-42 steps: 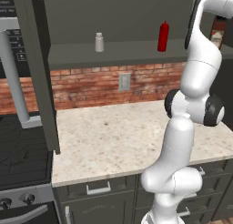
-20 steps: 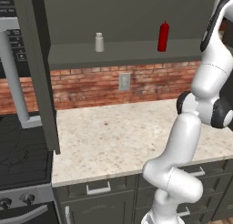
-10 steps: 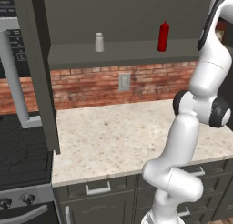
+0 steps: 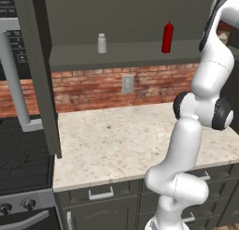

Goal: Collect the paprika, ketchup, and shaker from the cabinet and place them next to the stove.

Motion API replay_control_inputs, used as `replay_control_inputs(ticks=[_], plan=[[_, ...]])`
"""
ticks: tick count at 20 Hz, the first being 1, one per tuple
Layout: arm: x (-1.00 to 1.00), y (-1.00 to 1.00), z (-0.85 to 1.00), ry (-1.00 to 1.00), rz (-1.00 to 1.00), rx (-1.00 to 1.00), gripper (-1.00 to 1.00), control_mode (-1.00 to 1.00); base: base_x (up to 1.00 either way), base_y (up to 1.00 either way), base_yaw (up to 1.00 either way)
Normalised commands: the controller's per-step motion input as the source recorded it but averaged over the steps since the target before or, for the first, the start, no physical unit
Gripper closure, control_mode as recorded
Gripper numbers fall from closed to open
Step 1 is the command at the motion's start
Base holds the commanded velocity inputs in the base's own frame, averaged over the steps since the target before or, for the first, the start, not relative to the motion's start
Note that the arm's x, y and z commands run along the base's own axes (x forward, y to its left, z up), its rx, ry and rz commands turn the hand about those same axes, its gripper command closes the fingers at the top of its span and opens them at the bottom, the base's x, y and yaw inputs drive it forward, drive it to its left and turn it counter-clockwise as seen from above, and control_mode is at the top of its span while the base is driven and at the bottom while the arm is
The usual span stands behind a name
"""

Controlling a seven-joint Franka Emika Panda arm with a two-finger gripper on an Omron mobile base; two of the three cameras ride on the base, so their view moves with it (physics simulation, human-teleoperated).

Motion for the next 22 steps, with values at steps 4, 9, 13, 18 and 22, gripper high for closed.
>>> replay_control_inputs(ticks=[4,9,13,18,22], plan=[[0.14,0.0,-0.07,0.0,-0.02,-0.04,-1.0,-1.0,0.0,0.0,0.0],[0.14,0.0,-0.09,0.0,-0.03,-0.03,-1.0,-1.0,0.0,0.0,0.0],[0.19,0.0,-0.14,0.0,-0.03,-0.05,-1.0,-1.0,0.0,0.0,0.0],[0.14,0.0,-0.18,-0.04,-0.01,-0.05,-1.0,-1.0,0.0,0.0,0.0],[0.05,0.0,-0.18,-0.08,0.0,-0.06,-1.0,-1.0,0.0,0.0,0.0]])
